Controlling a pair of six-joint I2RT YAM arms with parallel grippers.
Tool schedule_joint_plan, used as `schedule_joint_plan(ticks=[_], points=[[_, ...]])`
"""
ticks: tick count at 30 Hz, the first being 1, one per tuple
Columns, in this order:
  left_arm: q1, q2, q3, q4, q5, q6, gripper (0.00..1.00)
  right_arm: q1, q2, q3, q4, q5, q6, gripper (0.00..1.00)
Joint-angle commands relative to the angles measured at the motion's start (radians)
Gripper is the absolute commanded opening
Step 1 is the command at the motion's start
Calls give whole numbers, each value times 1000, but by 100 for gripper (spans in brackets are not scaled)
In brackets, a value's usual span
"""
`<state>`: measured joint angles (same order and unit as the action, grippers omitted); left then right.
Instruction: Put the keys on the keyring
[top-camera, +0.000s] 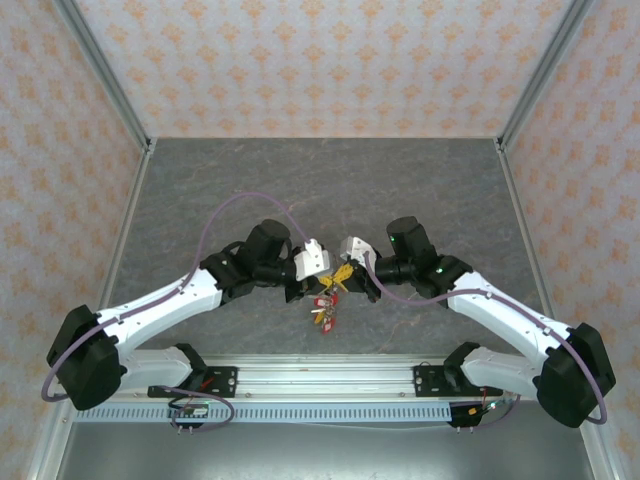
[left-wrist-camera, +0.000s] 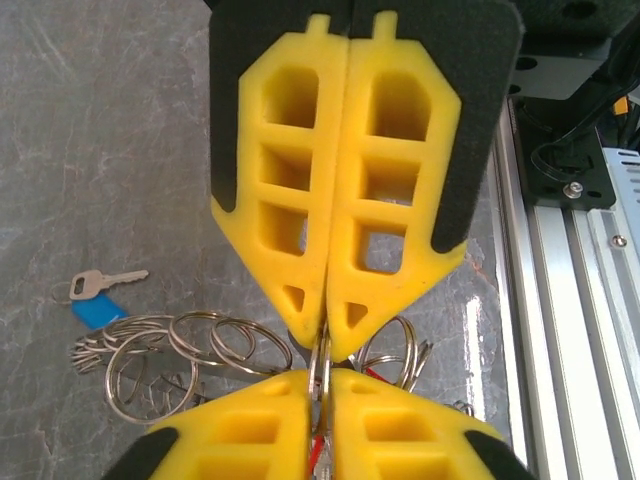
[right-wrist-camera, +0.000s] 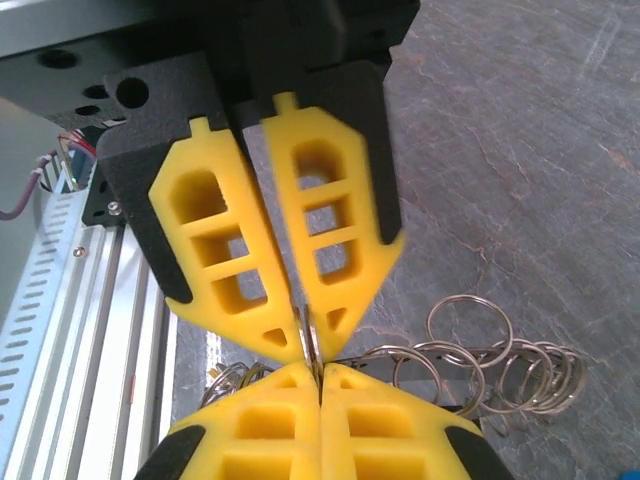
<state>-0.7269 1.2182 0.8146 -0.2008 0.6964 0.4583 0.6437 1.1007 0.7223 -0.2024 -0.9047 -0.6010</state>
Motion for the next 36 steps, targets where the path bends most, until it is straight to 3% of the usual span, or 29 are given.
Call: schedule_joint_plan(ticks=[1, 10, 17, 23, 31, 36], points=[[-12, 14, 35, -48, -19, 32, 1, 11, -3, 58, -1, 1, -34, 0], [-11, -56, -32, 45, -38, 0, 0, 13, -14, 51, -100, 102, -95, 5], [-7, -83, -68, 183, 65, -68, 0, -19, -7, -84, 177, -23, 65, 12], [-6, -82, -88, 252, 102, -106, 0, -37, 8, -110, 219, -54, 88, 14], [-5, -80, -94, 249, 77, -111, 0, -43, -2, -98, 229, -59, 106, 2], [-5, -68, -60, 117, 8, -49, 15, -44, -10, -41, 135, -56, 67, 0]])
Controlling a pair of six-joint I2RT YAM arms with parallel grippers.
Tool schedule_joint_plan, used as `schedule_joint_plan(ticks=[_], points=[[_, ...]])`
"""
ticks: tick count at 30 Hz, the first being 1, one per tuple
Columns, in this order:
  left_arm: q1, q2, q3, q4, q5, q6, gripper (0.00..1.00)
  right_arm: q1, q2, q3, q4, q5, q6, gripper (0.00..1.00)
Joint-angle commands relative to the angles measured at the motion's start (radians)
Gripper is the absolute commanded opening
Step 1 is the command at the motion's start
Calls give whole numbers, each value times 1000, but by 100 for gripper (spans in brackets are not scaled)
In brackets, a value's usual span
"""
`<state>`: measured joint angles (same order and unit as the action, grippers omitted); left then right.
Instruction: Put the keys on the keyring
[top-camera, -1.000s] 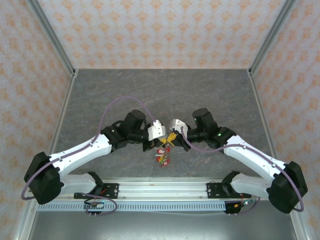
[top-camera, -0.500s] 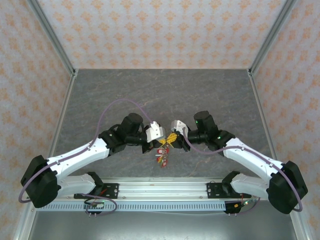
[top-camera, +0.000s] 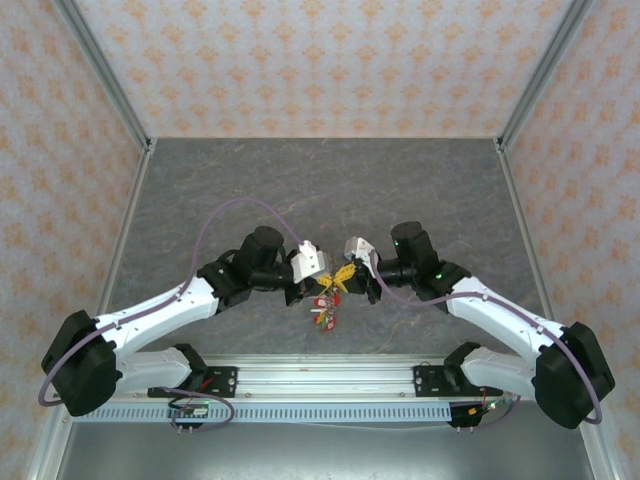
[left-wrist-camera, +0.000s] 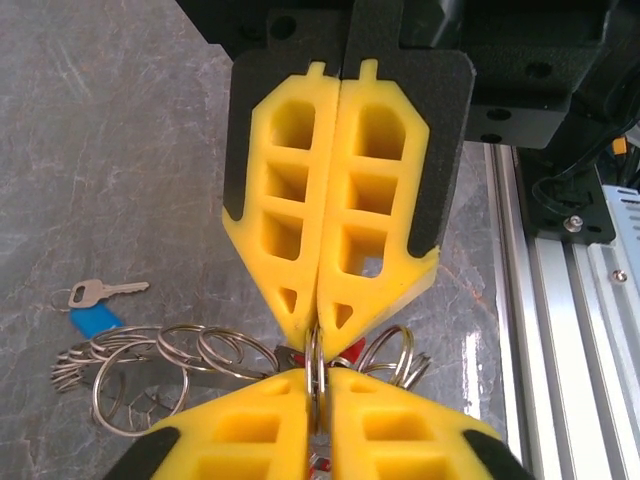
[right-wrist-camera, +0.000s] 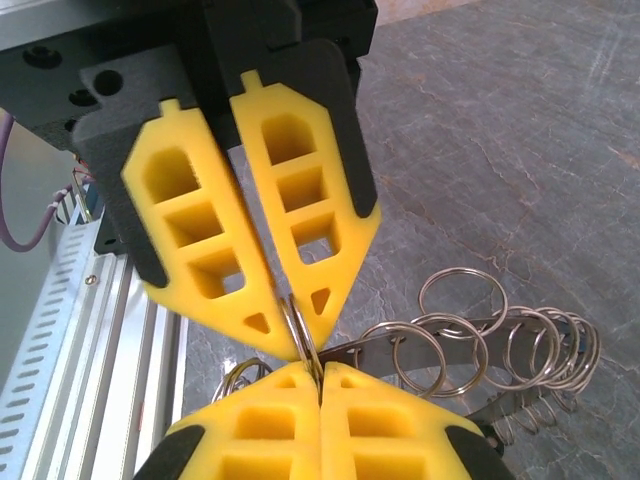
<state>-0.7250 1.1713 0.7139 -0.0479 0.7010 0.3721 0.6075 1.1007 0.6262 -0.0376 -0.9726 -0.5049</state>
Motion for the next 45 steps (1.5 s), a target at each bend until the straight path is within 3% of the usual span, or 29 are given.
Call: schedule_joint_plan(ticks=[1, 6, 27, 29, 33, 35, 40, 45], points=[[-7, -17, 48, -60, -6, 49, 16, -6, -10, 66, -44, 10, -38, 0], [-8, 1, 77, -139, -44, 84, 19, 3, -5, 112, -127, 24, -88, 0], [-14, 24, 105, -144, -47, 80, 18, 80, 19, 220, -277, 122, -164, 0], [-15, 27, 110, -146, -44, 83, 15, 81, 22, 219, -274, 124, -167, 0], [-16, 34, 121, -162, -45, 94, 0, 83, 33, 223, -290, 149, -171, 1], [-16, 31, 120, -171, -53, 98, 0, 83, 22, 224, -302, 165, -178, 2], [-14, -16, 66, -73, -43, 59, 0, 80, -10, 196, -302, 203, -178, 6], [-7, -61, 12, 58, 30, 3, 0, 54, -10, 137, -215, 114, -111, 10]])
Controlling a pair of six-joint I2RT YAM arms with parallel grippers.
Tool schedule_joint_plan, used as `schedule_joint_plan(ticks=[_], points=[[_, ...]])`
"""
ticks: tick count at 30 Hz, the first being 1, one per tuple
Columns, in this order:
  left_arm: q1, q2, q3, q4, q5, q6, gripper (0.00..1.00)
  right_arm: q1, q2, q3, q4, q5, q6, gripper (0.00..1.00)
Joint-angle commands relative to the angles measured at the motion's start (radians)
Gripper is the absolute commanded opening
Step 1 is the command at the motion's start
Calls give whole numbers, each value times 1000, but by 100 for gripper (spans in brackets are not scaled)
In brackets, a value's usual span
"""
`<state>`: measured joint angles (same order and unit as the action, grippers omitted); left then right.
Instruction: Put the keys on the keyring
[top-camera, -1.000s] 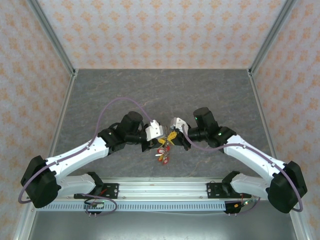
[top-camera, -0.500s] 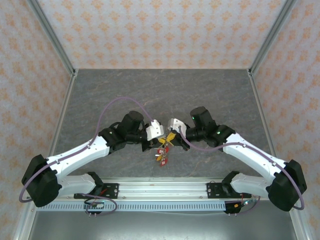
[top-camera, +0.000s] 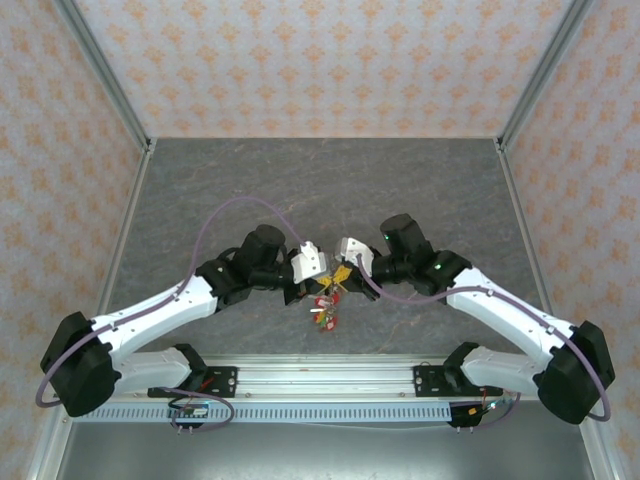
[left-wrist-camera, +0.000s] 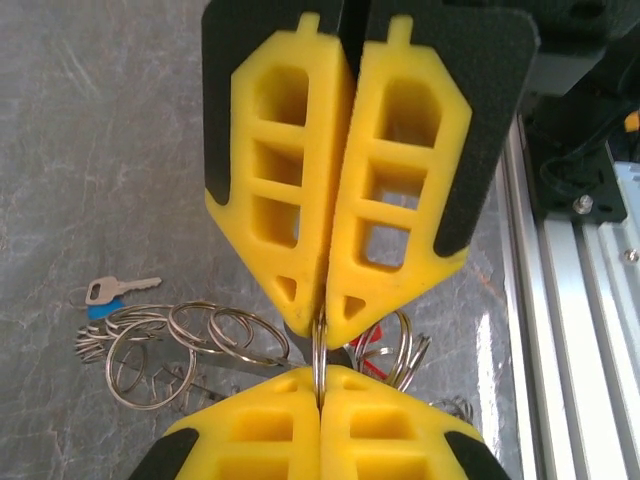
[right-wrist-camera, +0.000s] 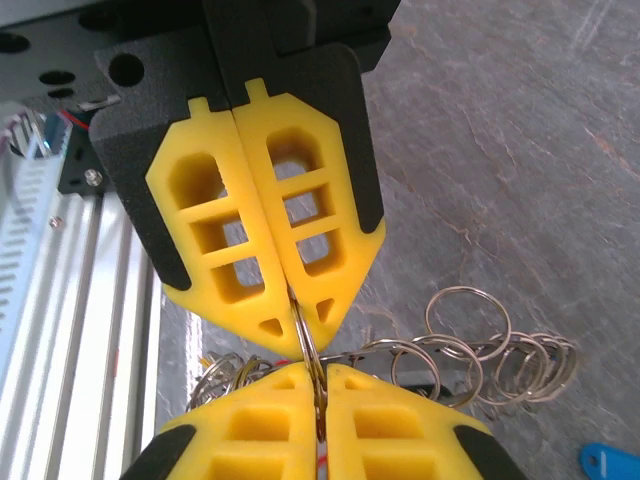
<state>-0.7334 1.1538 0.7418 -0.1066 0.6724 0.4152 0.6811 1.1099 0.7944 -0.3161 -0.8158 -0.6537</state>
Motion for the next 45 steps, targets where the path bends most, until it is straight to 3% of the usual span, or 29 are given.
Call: schedule_joint_plan(ticks=[1, 7, 14, 19, 21, 23, 32, 45], points=[[3, -45, -15, 124, 73, -45, 0, -23, -18, -45, 94, -68, 56, 11], [8, -53, -31, 187, 128, -81, 0, -43, -6, -118, 234, -125, 132, 15], [9, -55, -47, 223, 141, -100, 0, -61, -4, -131, 251, -146, 143, 15], [9, -51, -41, 175, 112, -84, 0, -61, -6, -105, 253, -164, 158, 6], [10, -45, -24, 119, 92, -61, 8, -60, -10, -93, 252, -173, 158, 2], [9, -42, -13, 76, 74, -40, 13, -59, -9, -75, 230, -163, 154, 0], [8, -30, 29, -72, -3, 30, 18, -10, 23, 47, -12, -51, 2, 0], [-1, 11, 67, -97, 7, 42, 21, 10, 41, 97, -62, -36, -43, 0]])
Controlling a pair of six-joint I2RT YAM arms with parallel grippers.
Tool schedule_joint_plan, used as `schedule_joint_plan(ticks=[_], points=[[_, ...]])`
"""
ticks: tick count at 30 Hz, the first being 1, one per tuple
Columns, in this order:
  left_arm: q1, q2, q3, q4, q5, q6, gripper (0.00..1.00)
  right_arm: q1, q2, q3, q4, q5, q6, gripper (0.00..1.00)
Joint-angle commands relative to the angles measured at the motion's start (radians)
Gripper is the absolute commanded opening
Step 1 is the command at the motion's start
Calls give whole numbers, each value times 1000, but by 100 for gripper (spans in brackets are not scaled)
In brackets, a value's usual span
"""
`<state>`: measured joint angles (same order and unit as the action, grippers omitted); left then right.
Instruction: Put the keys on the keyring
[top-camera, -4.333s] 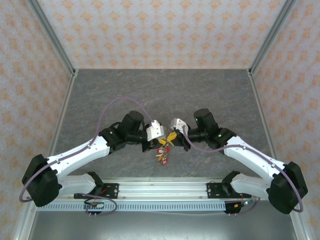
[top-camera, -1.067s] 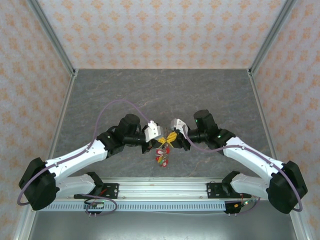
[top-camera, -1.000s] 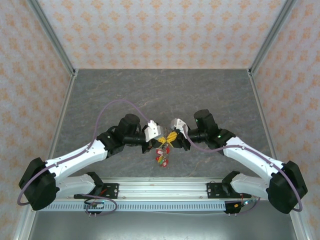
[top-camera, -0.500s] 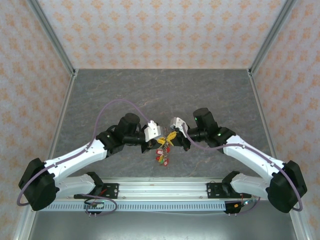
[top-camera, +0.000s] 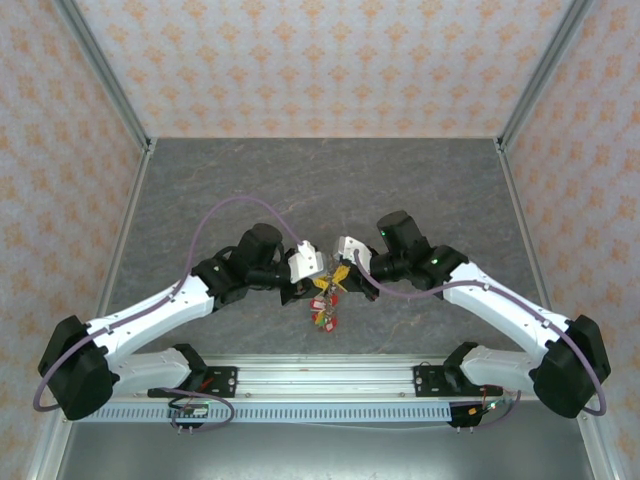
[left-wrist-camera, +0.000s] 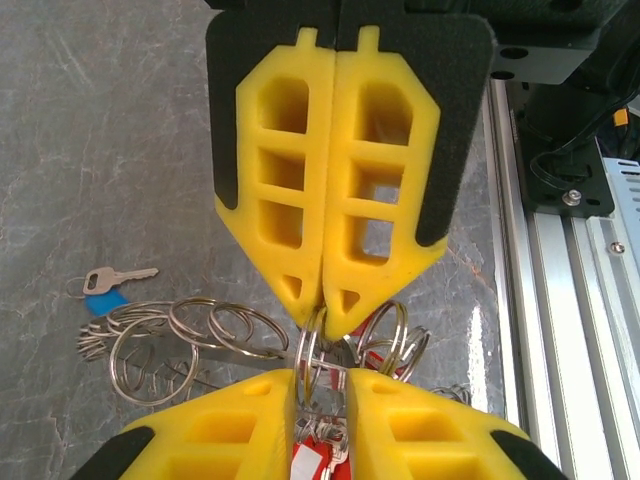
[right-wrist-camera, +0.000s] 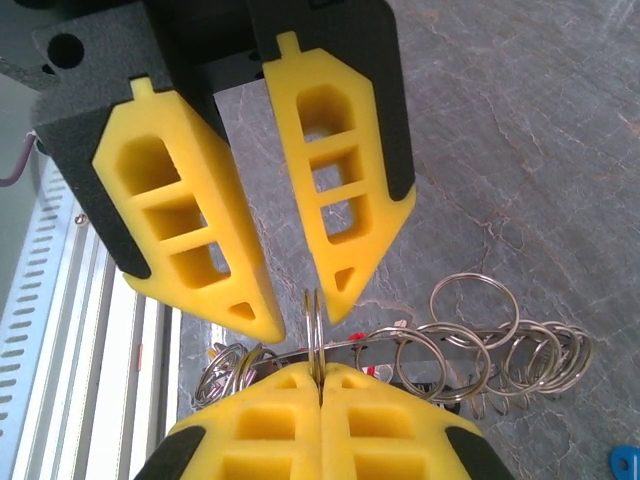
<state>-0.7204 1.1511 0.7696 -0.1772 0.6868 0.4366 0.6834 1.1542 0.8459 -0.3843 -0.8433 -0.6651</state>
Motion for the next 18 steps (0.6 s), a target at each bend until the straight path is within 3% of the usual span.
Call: schedule_joint_plan(ticks=[1, 6, 10, 14, 18], points=[[-16, 18, 43, -28, -7, 19, 21, 8, -3, 46, 6, -8, -33, 0], [-21, 41, 58, -29, -1, 19, 20, 8, 3, 45, 17, -20, -35, 0], [-22, 43, 61, -40, -16, 27, 14, 9, 1, 43, 17, -16, -39, 0], [-22, 45, 59, -48, -70, 25, 0, 8, -15, 36, 5, 20, -48, 0], [-21, 25, 27, 16, -42, 4, 0, 7, -27, 13, 4, 59, -50, 1]])
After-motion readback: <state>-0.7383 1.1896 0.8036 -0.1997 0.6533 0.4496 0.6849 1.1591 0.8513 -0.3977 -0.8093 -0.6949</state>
